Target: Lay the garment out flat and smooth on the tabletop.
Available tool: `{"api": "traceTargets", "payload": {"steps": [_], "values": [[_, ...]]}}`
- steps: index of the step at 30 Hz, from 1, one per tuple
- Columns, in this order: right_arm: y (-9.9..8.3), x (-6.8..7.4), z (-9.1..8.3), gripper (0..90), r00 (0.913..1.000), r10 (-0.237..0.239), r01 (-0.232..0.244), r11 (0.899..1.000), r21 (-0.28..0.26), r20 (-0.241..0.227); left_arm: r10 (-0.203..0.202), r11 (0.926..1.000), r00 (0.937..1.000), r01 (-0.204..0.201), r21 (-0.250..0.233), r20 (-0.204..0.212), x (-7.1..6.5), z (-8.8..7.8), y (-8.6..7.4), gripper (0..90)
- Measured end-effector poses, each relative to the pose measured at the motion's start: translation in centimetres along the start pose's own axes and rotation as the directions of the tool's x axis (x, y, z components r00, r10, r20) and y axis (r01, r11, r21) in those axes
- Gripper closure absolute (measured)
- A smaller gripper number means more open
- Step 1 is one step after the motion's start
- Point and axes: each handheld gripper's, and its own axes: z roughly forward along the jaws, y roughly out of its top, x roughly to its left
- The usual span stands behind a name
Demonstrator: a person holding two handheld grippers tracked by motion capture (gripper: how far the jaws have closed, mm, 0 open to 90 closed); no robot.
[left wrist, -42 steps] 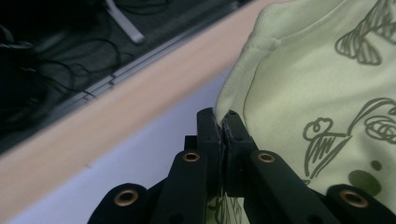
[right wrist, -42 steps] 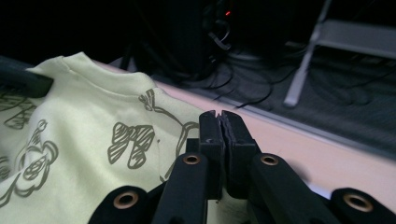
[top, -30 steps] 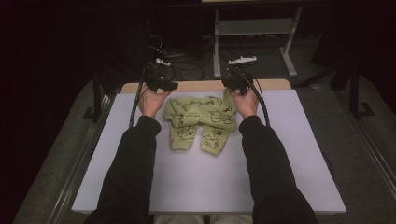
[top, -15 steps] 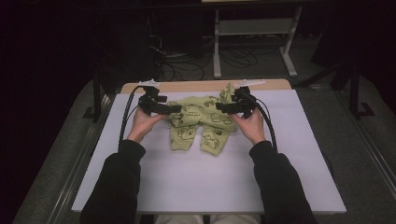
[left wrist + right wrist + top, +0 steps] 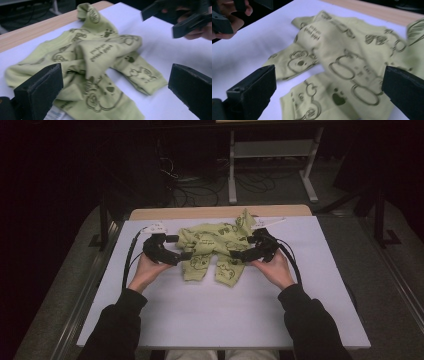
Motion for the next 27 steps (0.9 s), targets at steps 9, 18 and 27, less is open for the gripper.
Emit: {"api": "traceTargets", "payload": {"steps": [9,18,27], "values": [[-1.6,1.4,0.6,0.0,0.9983,-0.033,0.035,0.999,0.035,-0.048,0.01,0.9994,0.9996,-0.011,0.034,0.026,-0.7,0.4,-1.8,0.0],[-2.9,2.9,1.7,0.0,0.9917,-0.081,0.09,0.991,0.094,-0.099,0.039,0.9943,0.9986,-0.042,0.098,0.035,-1.5,0.9,-3.1,0.0],[-3.8,4.5,3.2,5.2,0.9799,-0.16,0.179,0.969,0.171,-0.119,0.086,0.9679,0.9948,-0.097,0.232,0.055,-2.5,2.7,-3.9,0.0]]}}
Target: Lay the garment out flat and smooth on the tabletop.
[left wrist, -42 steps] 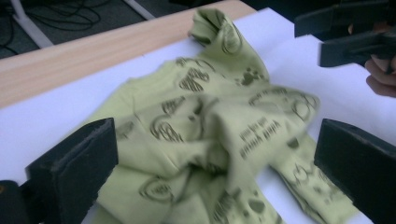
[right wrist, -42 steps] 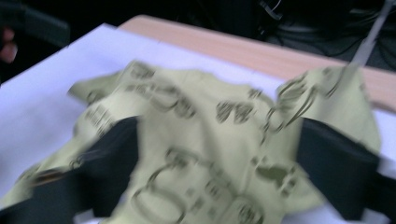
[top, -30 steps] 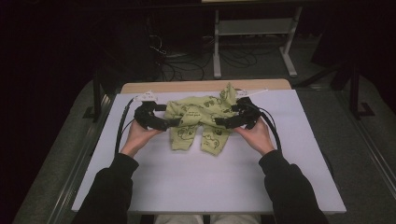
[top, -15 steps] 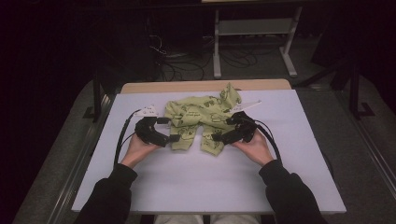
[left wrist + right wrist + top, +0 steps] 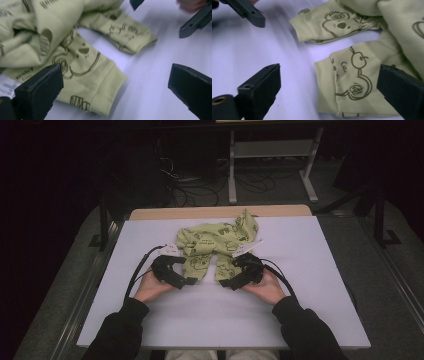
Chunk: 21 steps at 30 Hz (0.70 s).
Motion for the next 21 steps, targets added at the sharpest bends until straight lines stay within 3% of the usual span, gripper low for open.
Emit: {"api": "traceTargets", "payload": {"steps": [4,10,15,17,21], "values": [[-0.1,0.1,0.3,8.6,0.9997,0.007,-0.007,1.0,0.008,-0.022,0.008,0.9999,0.9999,-0.008,0.014,0.013,-0.1,0.4,-0.1,0.0],[-0.3,0.1,1.0,13.9,0.9999,0.004,-0.003,0.999,0.044,-0.015,0.007,0.9994,0.9998,-0.008,0.034,0.02,0.3,0.8,-0.4,4.8],[-0.3,0.1,1.3,23.1,0.9999,-0.009,0.009,0.997,0.073,0.005,0.029,0.9978,0.9992,-0.031,0.058,0.028,0.3,1.2,-0.6,13.8],[-0.3,0.1,1.3,28.3,0.9993,-0.031,0.029,0.996,0.088,0.019,0.05,0.9958,0.9987,-0.051,0.076,0.011,0.2,1.3,-0.6,18.2],[-0.4,-0.1,1.4,40.2,0.9995,-0.027,0.026,0.995,0.097,0.012,0.078,0.9916,0.9969,-0.076,0.104,-0.014,-0.1,1.7,-0.7,28.8]]}}
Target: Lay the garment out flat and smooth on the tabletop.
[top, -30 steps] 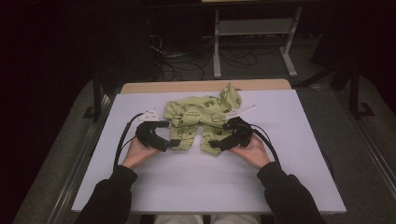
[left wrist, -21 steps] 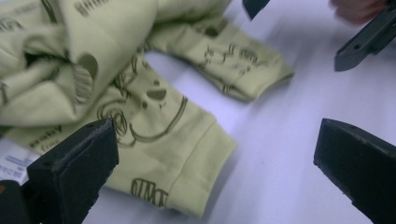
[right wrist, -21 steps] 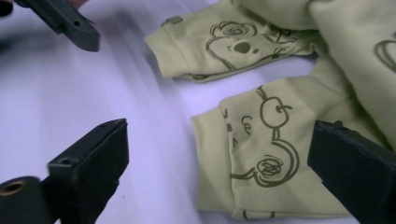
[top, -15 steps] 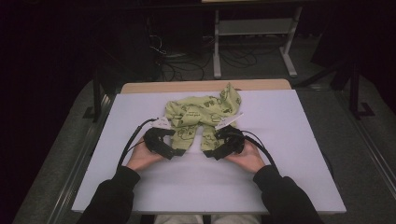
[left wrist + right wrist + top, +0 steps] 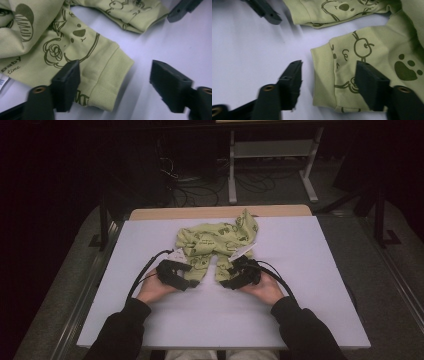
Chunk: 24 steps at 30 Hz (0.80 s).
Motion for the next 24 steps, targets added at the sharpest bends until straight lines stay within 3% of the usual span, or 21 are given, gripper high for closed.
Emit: {"api": "traceTargets", "payload": {"steps": [7,11,15,19,24], "values": [[-0.08,0.22,0.38,55.1,0.9991,-0.034,0.033,0.999,0.037,0.024,0.0,0.9999,0.9993,0.001,0.011,-0.037,0.07,0.1,-0.02,44.6],[-0.07,0.23,0.48,66.3,0.9985,-0.027,0.025,0.999,0.042,0.048,-0.006,0.9999,0.9983,0.007,0.016,-0.057,0.25,0.07,-0.05,55.5],[-0.03,0.0,0.35,77.4,0.9986,-0.004,0.003,1.0,0.028,0.052,-0.012,0.9996,0.9966,0.014,0.025,-0.081,0.43,0.04,0.06,72.0],[-0.04,-0.3,0.19,80.5,0.9989,0.015,-0.016,1.0,0.019,0.044,-0.035,0.9991,0.9971,0.037,0.019,-0.068,0.73,-0.14,0.16,83.9],[0.07,-0.48,-0.22,81.7,0.9992,0.025,-0.025,1.0,0.001,0.033,-0.04,0.9991,0.9979,0.041,0.009,-0.051,0.84,-0.55,0.41,87.4]]}}
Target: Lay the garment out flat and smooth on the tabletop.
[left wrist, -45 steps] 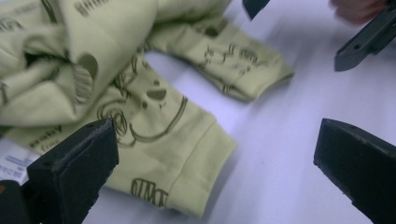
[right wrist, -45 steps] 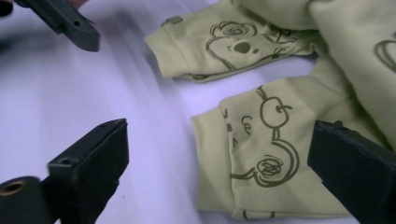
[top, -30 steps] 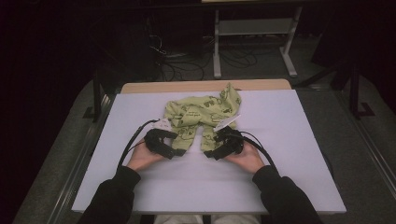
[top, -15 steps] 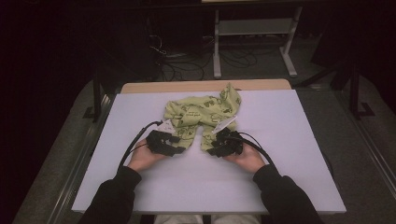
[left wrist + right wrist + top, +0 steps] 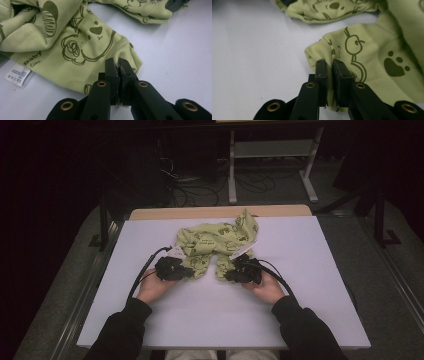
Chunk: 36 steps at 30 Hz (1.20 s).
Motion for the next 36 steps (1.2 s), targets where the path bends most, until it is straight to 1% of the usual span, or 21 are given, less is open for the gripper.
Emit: {"api": "traceTargets", "payload": {"steps": [3,5,8,11,13,16,18,20,22,25,26,27,29,30,32,33,34,36], "values": [[0.1,-0.4,-0.9,82.0,0.9997,0.016,-0.016,0.999,-0.038,-0.017,-0.006,0.9992,0.9998,0.007,-0.04,0.017,-0.2,-0.9,0.5,87.9],[0.2,-0.7,-1.8,82.1,0.9991,0.031,-0.033,0.997,-0.071,-0.027,0.003,0.9983,0.9998,-0.002,-0.059,0.02,-0.3,-1.5,0.8,88.0],[0.2,-1.3,-3.0,82.0,0.9971,0.051,-0.057,0.993,-0.103,-0.056,0.007,0.9967,0.9993,-0.004,-0.081,0.036,-0.6,-2.3,1.0,88.1],[0.0,-1.5,-4.1,82.2,0.9953,0.061,-0.07,0.989,-0.132,-0.076,0.01,0.9961,0.9985,-0.005,-0.088,0.055,-0.9,-3.0,1.0,88.1],[-0.1,-1.6,-4.8,82.3,0.9944,0.062,-0.074,0.986,-0.146,-0.085,0.01,0.995,0.9969,-0.002,-0.1,0.078,-1.1,-3.4,1.0,88.1],[-0.3,-1.2,-5.5,82.3,0.9918,0.06,-0.077,0.986,-0.151,-0.113,0.029,0.9931,0.9951,-0.018,-0.116,0.094,-1.7,-3.9,1.2,88.1],[-0.3,-0.9,-5.8,82.3,0.9903,0.048,-0.067,0.987,-0.145,-0.131,0.03,0.9909,0.993,-0.015,-0.133,0.114,-2.0,-4.1,1.5,88.1],[-0.5,-0.7,-6.0,82.3,0.9877,0.044,-0.067,0.986,-0.151,-0.15,0.04,0.9907,0.9914,-0.023,-0.134,0.125,-2.4,-4.2,1.8,88.1],[-0.8,-0.4,-6.4,82.4,0.9831,0.051,-0.078,0.985,-0.152,-0.176,0.06,0.991,0.9893,-0.043,-0.127,0.133,-2.9,-4.4,1.9,88.1],[-1.4,0.2,-6.8,82.3,0.9816,0.039,-0.066,0.988,-0.139,-0.187,0.071,0.9906,0.9853,-0.051,-0.126,0.155,-3.5,-4.9,1.8,88.1],[-1.4,0.2,-6.8,82.3,0.9816,0.039,-0.066,0.988,-0.139,-0.187,0.071,0.9906,0.9853,-0.051,-0.126,0.155,-3.5,-4.9,1.8,88.0],[-2.1,0.6,-6.9,82.3,0.9774,0.038,-0.066,0.99,-0.128,-0.208,0.076,0.9914,0.9807,-0.055,-0.119,0.18,-4.1,-5.1,1.4,88.1],[-2.5,0.9,-7.0,82.3,0.9743,0.042,-0.069,0.991,-0.115,-0.221,0.074,0.9934,0.9764,-0.055,-0.101,0.203,-4.4,-5.1,1.1,88.0],[-2.6,1.0,-7.1,82.4,0.9722,0.045,-0.072,0.991,-0.112,-0.23,0.073,0.994,0.9753,-0.054,-0.096,0.209,-4.6,-5.0,0.9,88.0],[-3.0,1.1,-7.0,82.3,0.969,0.048,-0.076,0.991,-0.107,-0.242,0.065,0.9951,0.9706,-0.045,-0.088,0.232,-4.8,-4.9,0.4,88.0],[-3.1,1.2,-7.0,82.3,0.9662,0.057,-0.084,0.992,-0.099,-0.251,0.059,0.9956,0.9679,-0.039,-0.086,0.244,-4.9,-4.8,0.2,88.0],[-3.3,1.4,-7.0,82.3,0.9647,0.057,-0.085,0.992,-0.098,-0.257,0.053,0.9959,0.9633,-0.032,-0.085,0.263,-5.0,-4.7,-0.1,88.0],[-3.6,1.8,-7.1,82.3,0.9596,0.068,-0.095,0.992,-0.089,-0.273,0.057,0.9965,0.959,-0.038,-0.075,0.278,-5.6,-4.7,-0.5,88.1]]}}
